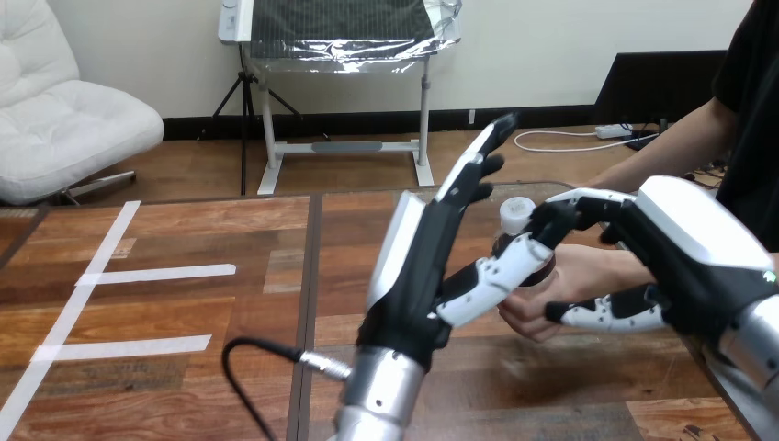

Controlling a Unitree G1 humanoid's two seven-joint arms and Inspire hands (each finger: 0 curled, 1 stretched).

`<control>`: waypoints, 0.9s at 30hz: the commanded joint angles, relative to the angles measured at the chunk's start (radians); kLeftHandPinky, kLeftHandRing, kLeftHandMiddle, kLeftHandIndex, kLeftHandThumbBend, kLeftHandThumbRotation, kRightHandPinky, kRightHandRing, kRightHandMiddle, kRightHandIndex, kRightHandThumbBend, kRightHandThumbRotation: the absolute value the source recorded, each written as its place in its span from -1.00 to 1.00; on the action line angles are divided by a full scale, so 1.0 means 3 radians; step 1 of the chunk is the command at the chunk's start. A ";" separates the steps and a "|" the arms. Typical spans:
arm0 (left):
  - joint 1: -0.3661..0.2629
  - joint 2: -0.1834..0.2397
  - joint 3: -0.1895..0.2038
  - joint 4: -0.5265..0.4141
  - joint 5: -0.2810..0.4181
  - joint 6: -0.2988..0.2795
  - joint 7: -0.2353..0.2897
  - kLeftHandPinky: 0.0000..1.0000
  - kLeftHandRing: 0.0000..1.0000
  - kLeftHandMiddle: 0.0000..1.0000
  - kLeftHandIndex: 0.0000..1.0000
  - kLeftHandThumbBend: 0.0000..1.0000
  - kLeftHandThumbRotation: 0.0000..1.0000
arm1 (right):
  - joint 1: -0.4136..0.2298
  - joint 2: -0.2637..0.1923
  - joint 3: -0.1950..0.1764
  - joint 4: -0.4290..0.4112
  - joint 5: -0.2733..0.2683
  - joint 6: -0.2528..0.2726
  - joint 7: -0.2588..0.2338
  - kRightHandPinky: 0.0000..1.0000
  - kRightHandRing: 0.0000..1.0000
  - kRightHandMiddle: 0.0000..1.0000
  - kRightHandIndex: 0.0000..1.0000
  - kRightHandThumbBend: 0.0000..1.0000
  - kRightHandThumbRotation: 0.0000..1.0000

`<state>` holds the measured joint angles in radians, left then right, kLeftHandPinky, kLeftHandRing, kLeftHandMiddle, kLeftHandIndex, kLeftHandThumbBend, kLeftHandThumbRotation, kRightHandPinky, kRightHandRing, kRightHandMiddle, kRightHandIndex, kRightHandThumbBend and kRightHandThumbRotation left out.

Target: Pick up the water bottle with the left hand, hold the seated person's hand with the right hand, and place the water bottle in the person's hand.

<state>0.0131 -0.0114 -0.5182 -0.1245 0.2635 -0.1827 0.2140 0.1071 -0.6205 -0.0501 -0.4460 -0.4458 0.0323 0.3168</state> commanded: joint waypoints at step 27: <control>0.0965 0.0028 0.0206 -0.0577 -0.0092 -0.0435 0.0000 0.69 0.76 0.80 0.74 -0.14 0.25 | 0.0310 0.0832 0.0133 0.0139 0.0113 -0.1012 -0.0907 0.10 0.37 0.48 0.39 -0.07 -1.00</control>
<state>0.2799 0.0348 -0.4571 -0.2416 0.2419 -0.2458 0.2028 0.2167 -0.4012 -0.0165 -0.4340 -0.4277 -0.2235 0.0844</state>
